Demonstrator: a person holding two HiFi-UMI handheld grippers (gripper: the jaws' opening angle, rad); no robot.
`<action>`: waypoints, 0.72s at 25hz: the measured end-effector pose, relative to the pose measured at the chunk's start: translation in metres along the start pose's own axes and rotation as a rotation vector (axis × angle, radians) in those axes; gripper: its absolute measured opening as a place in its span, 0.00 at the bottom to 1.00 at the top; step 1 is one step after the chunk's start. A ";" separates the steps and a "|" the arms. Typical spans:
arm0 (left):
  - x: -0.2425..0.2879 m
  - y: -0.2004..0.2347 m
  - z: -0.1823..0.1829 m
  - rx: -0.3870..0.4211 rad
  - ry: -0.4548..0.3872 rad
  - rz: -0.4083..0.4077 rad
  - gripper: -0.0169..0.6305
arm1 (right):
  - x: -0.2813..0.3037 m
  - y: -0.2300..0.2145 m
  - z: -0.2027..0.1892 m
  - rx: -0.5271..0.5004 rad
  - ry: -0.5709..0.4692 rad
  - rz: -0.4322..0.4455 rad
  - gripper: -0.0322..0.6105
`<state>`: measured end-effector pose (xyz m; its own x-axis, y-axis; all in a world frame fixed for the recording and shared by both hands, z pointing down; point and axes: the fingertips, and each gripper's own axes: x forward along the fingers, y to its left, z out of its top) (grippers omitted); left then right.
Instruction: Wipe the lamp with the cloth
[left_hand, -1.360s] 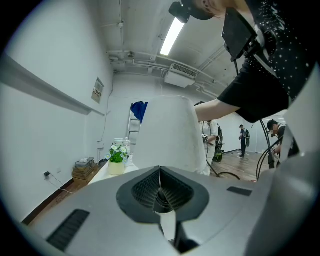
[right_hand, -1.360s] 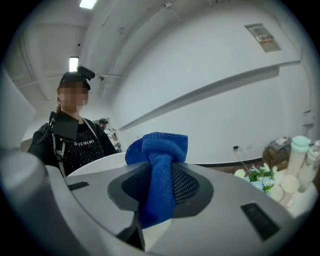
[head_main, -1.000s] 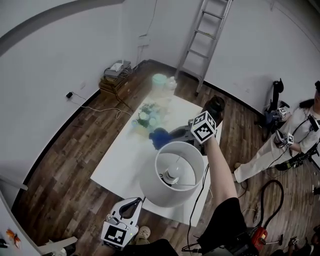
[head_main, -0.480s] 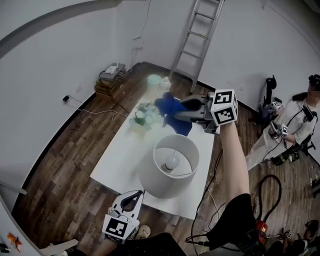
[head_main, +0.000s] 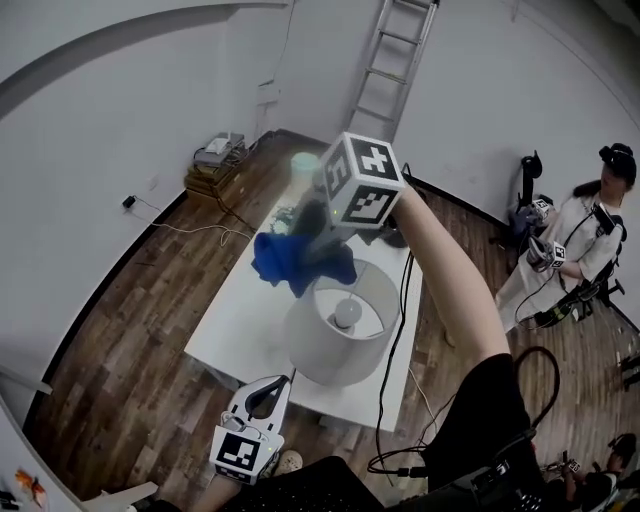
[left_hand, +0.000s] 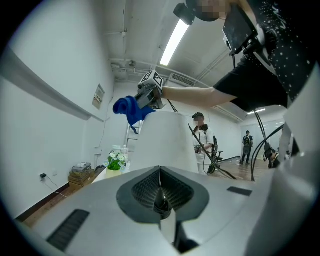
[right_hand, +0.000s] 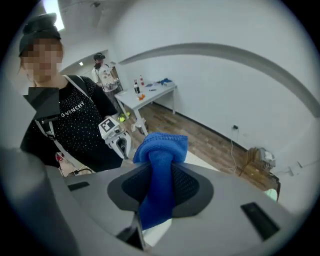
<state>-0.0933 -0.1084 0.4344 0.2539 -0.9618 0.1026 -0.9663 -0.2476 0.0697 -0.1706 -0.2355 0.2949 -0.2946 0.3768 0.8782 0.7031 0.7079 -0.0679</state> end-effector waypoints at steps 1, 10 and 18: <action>-0.002 0.001 0.000 -0.006 -0.001 0.005 0.04 | 0.011 0.001 -0.001 0.004 0.060 0.030 0.21; 0.008 0.012 0.001 -0.022 0.028 0.003 0.04 | 0.088 0.020 -0.013 -0.027 0.504 0.248 0.21; 0.041 0.023 -0.032 -0.080 0.212 -0.017 0.04 | 0.165 0.036 -0.044 -0.097 0.799 0.298 0.21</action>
<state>-0.1037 -0.1498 0.4724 0.2813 -0.9093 0.3067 -0.9577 -0.2455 0.1504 -0.1653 -0.1737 0.4580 0.4300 -0.0203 0.9026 0.7416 0.5780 -0.3404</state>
